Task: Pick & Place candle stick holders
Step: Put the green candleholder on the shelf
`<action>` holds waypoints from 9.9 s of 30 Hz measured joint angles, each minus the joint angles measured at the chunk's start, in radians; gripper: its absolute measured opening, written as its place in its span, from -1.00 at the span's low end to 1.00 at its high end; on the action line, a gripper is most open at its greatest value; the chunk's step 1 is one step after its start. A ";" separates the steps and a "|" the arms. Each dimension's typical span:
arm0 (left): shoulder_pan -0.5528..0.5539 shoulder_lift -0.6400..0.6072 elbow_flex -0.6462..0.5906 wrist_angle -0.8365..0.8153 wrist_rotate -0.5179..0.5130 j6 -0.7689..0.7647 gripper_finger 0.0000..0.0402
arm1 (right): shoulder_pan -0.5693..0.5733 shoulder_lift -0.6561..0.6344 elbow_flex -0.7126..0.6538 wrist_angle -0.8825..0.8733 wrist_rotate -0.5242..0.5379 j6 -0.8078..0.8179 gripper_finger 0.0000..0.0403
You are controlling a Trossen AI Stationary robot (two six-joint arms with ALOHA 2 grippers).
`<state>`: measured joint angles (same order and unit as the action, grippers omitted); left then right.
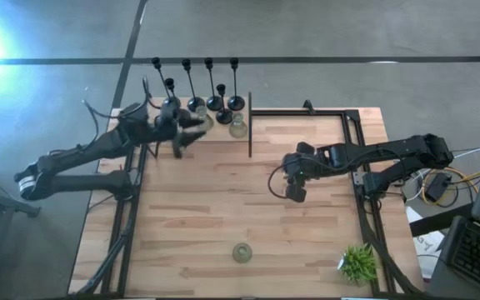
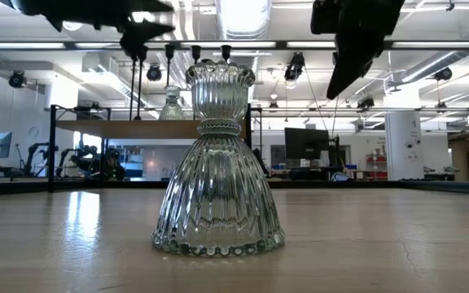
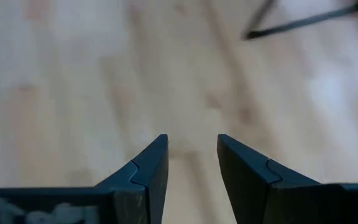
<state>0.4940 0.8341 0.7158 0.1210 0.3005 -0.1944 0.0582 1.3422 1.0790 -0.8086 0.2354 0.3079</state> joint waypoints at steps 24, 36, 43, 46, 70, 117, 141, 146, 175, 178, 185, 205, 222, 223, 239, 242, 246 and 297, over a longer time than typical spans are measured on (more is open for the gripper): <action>-0.812 -0.105 -0.232 -0.245 -0.345 -0.067 0.08 | 0.151 0.271 0.245 0.215 -0.348 0.010 -0.50; -0.897 0.161 -0.417 0.196 -0.340 0.028 0.08 | 0.176 0.408 0.454 -0.040 -0.183 -0.092 -0.50; -0.897 0.421 -0.383 0.366 -0.263 0.070 0.08 | 0.165 0.301 0.387 -0.044 -0.049 -0.069 -0.50; -0.897 0.532 -0.320 0.367 -0.212 0.100 0.08 | 0.155 0.255 0.358 -0.039 -0.048 -0.038 -0.50; -0.889 0.948 -0.049 0.709 -0.034 0.183 0.07 | 0.151 0.055 0.199 0.007 -0.041 -0.076 -0.50; -0.774 1.271 0.258 0.762 0.421 0.183 -0.10 | 0.150 0.032 0.194 0.036 -0.024 -0.145 -0.50; -0.742 1.273 0.264 0.768 0.292 0.239 -0.41 | 0.151 0.032 0.194 0.036 -0.024 -0.143 -0.50; -0.742 1.264 0.261 0.766 0.212 0.221 -0.41 | 0.151 0.032 0.188 0.031 -0.025 -0.130 -0.50; -0.739 0.240 -0.241 0.322 -1.054 0.081 -0.41 | 0.146 0.019 0.153 0.036 -0.023 -0.106 -0.50; -0.739 0.162 -0.230 0.240 -1.134 0.077 -0.41 | 0.140 0.019 0.151 0.034 -0.023 -0.106 -0.50; -0.739 0.039 -0.190 0.026 -1.347 0.062 -0.41 | 0.134 0.019 0.148 0.035 -0.023 -0.106 -0.50; -0.675 -0.135 -0.180 -0.390 -1.679 -0.218 -0.41 | 0.135 0.019 0.145 0.035 -0.023 -0.102 -0.50; -0.498 -0.151 -0.214 -0.712 -1.674 -0.558 -0.41 | 0.123 0.019 0.142 0.040 -0.023 -0.106 -0.50; -0.488 -0.151 -0.221 -0.712 -1.666 -0.565 -0.41 | 0.121 0.019 0.142 0.040 -0.023 -0.110 -0.50; -0.375 -0.151 -0.271 -0.476 -1.625 -0.387 -0.41 | 0.079 0.019 0.142 0.058 -0.025 -0.166 -0.50; -0.329 -0.151 -0.292 -0.359 -1.568 -0.293 -0.41 | 0.078 0.019 0.142 0.058 -0.025 -0.169 -0.50; -0.271 -0.151 -0.324 -0.237 -1.489 -0.197 -0.41 | 0.078 0.019 0.142 0.058 -0.026 -0.171 -0.50; -0.214 -0.196 -0.364 -0.180 -1.445 -0.132 -0.07 | 0.079 0.019 0.088 0.060 -0.027 -0.124 -0.50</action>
<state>0.2802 0.6381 0.3523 -0.0593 -1.1450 -0.3260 0.1371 1.3617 1.1671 -0.7490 0.2089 0.1837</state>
